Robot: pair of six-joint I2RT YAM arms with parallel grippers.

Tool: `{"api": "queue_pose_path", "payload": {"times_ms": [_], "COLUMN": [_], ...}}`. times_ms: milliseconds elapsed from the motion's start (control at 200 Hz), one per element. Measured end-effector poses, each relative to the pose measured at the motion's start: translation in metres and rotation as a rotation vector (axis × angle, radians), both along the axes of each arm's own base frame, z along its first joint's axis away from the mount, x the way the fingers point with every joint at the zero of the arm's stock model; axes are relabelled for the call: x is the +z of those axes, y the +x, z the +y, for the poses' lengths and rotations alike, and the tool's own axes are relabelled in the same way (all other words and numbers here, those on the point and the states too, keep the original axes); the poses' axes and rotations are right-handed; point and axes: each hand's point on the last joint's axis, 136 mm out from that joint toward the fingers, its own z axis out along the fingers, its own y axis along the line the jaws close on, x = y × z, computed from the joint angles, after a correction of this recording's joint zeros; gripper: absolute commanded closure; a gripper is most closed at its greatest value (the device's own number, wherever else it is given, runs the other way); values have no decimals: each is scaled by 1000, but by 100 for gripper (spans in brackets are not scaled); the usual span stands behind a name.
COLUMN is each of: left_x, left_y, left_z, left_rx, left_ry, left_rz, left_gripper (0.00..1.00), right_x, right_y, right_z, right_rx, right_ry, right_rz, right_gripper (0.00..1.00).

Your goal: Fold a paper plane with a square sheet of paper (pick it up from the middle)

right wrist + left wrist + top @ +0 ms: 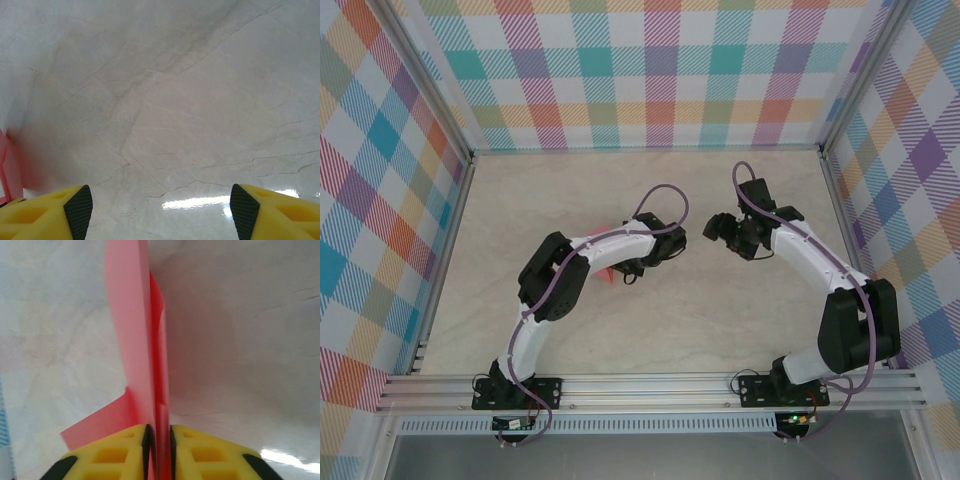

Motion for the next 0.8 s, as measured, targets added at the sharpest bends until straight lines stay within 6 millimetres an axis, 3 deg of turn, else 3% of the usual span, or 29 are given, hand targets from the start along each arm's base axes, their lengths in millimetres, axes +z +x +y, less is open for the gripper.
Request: {"api": "queue_pose_path", "payload": {"times_ms": [155,355,440,525,615,675,800], "left_x": [-15,-14,2,32,62,74,65], "left_y": [3,8,11,16,23,30,39], "left_z": [-26,-68,-83,-92,-76,-48,23], "left_rx": [-13,-46,-56,-56,-17,48,226], "left_ry": [-114,-323,-438,-573,-683,-727,-735], "left_rz": [41,69,59,8,-58,-107,-169], "left_gripper": [65,48,40,32,23,15,9], "right_x": [0,-4,-6,-8,-8,-7,-15], "right_y": [-1,-3,-6,-10,-12,-15,-29], "right_z": [0,-2,0,7,22,40,90], "right_rx": [-10,-14,-4,26,78,136,277], "right_ry": [3,-1,8,43,78,100,126], "right_rz": [6,15,19,18,7,-5,10], "right_gripper": [25,24,24,23,23,23,23]}}
